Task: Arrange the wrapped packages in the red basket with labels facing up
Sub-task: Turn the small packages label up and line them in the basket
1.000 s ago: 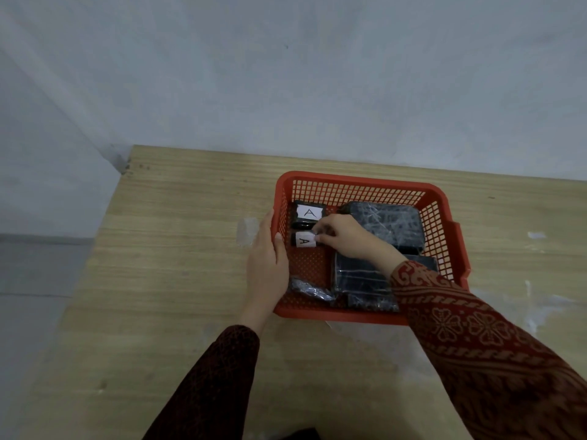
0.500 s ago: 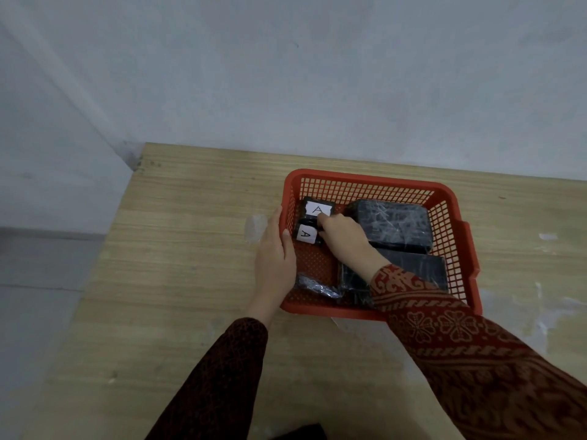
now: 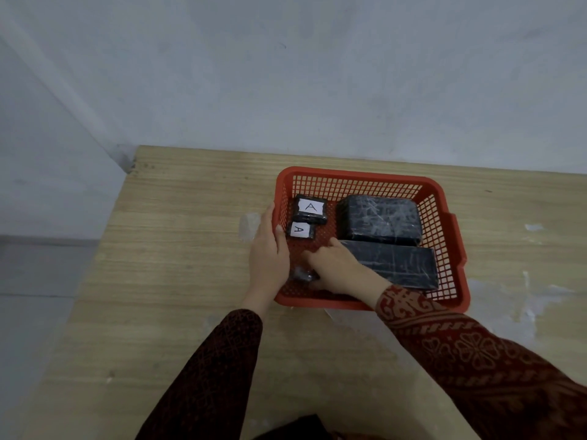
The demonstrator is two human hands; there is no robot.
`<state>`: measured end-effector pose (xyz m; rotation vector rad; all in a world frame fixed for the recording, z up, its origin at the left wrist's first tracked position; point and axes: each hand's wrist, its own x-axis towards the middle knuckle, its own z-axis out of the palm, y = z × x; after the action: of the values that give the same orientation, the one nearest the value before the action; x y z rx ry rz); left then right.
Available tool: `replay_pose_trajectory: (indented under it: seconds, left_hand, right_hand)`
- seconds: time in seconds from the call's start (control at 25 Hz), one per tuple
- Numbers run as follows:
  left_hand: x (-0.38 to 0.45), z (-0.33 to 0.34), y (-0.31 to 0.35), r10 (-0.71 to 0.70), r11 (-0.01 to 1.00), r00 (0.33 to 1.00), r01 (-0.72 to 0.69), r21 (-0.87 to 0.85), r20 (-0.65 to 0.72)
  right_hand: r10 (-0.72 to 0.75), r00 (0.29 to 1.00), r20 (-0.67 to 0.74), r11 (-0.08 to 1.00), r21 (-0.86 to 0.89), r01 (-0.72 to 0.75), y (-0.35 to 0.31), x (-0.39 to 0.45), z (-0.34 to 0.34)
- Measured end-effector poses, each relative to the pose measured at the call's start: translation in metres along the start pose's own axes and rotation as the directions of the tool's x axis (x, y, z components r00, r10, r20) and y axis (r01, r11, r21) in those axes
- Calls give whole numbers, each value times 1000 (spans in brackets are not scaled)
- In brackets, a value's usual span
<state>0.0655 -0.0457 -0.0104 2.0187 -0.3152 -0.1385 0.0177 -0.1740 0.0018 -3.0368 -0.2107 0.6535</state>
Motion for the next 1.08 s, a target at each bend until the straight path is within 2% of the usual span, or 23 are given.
replay_pose_trajectory:
  seconds: [0.12, 0.2, 0.24, 0.32, 0.44, 0.56, 0.68, 0.92, 1.08]
  left_hand:
    - [-1, -1, 1, 6, 1000, 1000, -6, -3, 6]
    - [0, -1, 0, 6, 1000, 1000, -6, -11, 8]
    - [0, 0, -1, 5, 1000, 1000, -5, -15, 11]
    - [0, 1, -2, 8, 1000, 1000, -7, -15, 13]
    - [0, 1, -2, 16, 1000, 1000, -16, -19, 14]
    - [1, 1, -4, 13, 1000, 1000, -13, -23, 10]
    - [0, 0, -5, 15, 1000, 1000, -14, -18, 7]
    - [2, 1, -7, 7, 1000, 1000, -7, -10, 6]
    - [2, 2, -7, 7, 1000, 1000, -7, 10, 5]
  right_hand:
    - [51, 999, -15, 939, 341, -43, 8, -3, -6]
    - [130, 991, -37, 772, 631, -78, 11, -3, -13]
    - [192, 980, -55, 688, 719, -95, 13, -1, -17]
    - [276, 956, -100, 624, 775, -99, 18, 5, -23]
    - [242, 969, -44, 679, 721, -137, 29, 15, -24]
    - [166, 985, 54, 809, 564, -167, 33, 23, -23]
    - [146, 988, -51, 942, 312, -123, 26, 32, -17]
    - [180, 966, -184, 983, 56, -172, 16, 37, -3]
    - [186, 967, -176, 982, 40, -182, 10, 36, 5]
